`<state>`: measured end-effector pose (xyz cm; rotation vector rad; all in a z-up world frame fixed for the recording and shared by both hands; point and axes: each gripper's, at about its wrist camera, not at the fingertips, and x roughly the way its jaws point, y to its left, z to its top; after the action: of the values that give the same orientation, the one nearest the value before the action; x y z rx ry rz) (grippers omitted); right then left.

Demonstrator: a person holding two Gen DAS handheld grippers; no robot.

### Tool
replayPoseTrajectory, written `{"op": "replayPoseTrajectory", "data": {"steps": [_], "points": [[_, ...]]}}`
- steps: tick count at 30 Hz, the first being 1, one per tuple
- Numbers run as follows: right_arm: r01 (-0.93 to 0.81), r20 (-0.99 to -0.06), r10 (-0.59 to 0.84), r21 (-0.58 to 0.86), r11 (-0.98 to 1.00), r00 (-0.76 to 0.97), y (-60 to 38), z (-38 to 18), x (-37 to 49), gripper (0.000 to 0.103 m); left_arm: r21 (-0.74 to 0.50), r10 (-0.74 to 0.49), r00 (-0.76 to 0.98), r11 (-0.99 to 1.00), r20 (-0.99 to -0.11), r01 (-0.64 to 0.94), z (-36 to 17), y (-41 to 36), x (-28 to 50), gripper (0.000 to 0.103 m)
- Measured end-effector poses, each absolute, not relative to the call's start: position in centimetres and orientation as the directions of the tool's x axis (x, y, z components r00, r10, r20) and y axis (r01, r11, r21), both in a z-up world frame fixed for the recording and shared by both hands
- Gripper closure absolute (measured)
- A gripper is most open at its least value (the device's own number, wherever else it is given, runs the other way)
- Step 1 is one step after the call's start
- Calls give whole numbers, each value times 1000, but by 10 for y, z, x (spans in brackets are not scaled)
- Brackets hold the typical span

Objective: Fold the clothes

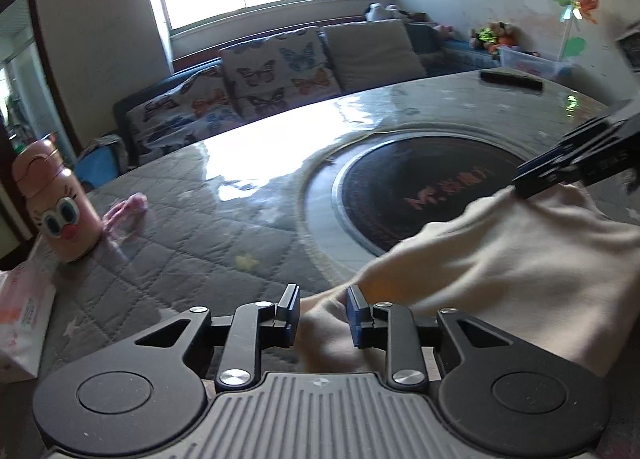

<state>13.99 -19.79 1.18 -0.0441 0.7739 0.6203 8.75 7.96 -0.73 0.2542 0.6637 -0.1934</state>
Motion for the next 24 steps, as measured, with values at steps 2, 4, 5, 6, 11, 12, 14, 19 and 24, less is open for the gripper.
{"op": "replayPoseTrajectory", "data": {"steps": [2,4,5,6,11,12,14,19,24], "points": [[-536,-639,501,160,829,583,-198,20,133,74,179,-83,786,954,-612,240,-1,80,85,75],[-535,-625,504,159,830,596,-198,25,129,76,170,-89,799,957,-594,233,8,76,79,76],[-544,-616,524,178,820,588,-197,29,125,76,158,-101,804,959,-587,235,13,74,77,78],[-557,-617,541,193,808,571,-195,30,124,76,145,-117,805,959,-581,244,18,70,76,79],[-595,-644,571,217,774,508,-177,23,127,82,84,-219,771,939,-598,333,20,44,80,84],[-593,-653,567,218,775,501,-174,20,130,82,75,-233,759,935,-608,348,17,39,83,84],[-586,-670,556,218,781,492,-167,14,135,82,64,-242,743,932,-624,357,9,33,91,84],[-573,-679,537,204,794,501,-157,-1,140,83,36,-226,715,943,-661,331,-10,33,112,84],[-601,-678,505,115,791,535,-148,-1,129,83,43,-225,724,942,-653,332,-13,34,111,82]]}}
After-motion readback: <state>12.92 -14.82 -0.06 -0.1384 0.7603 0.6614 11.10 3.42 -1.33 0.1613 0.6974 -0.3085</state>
